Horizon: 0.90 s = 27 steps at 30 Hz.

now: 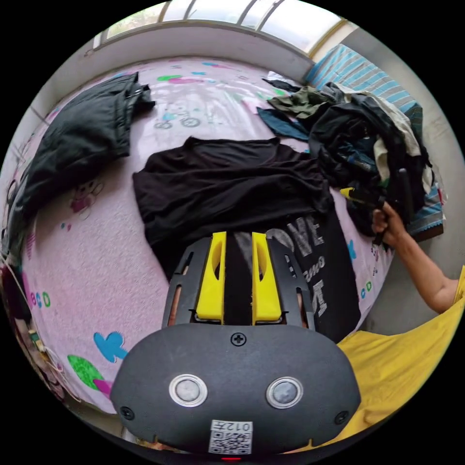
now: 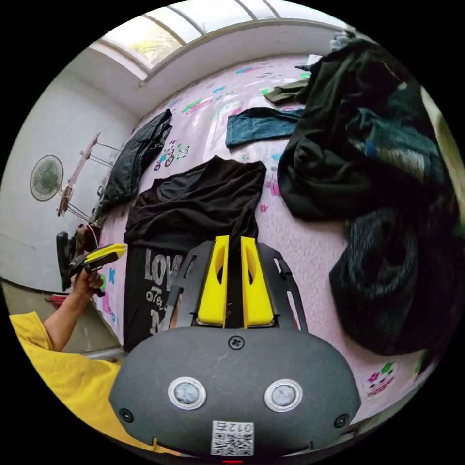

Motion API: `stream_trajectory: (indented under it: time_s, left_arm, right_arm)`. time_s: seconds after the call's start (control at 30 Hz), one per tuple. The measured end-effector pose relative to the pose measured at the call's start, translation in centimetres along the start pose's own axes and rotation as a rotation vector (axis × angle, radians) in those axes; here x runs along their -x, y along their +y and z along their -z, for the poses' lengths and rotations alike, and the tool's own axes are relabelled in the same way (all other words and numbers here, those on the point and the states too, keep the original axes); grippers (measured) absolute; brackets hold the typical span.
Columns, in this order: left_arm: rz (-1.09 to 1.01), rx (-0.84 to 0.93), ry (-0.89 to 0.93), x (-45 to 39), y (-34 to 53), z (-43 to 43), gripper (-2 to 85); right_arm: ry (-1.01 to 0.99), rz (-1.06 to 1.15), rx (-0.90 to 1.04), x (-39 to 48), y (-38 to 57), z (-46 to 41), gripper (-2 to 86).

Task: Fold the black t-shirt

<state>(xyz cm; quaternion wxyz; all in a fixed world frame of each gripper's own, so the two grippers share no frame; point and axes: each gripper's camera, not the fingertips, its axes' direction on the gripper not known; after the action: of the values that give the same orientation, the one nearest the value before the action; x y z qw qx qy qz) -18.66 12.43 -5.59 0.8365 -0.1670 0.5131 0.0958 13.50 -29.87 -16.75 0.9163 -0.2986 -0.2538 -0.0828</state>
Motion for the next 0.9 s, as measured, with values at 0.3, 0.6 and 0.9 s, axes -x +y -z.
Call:
stream_trajectory:
  time_s: [0.3,0.6,0.9]
  left_arm:
    - [0.022,0.031,-0.141,7.7,3.1,-1.1,7.5]
    - [-0.03,0.014,-0.225,11.7,2.4,-2.2,7.9]
    - [-0.191,0.023,-0.411,13.1,3.6,-2.4,7.6]
  right_arm:
    - [0.091,0.398,0.297,5.8,-6.7,-5.3,1.1]
    - [0.206,0.413,0.278,6.8,-11.7,-3.3,0.4]
    - [0.138,0.243,0.177,6.6,-11.5,-0.2,2.0]
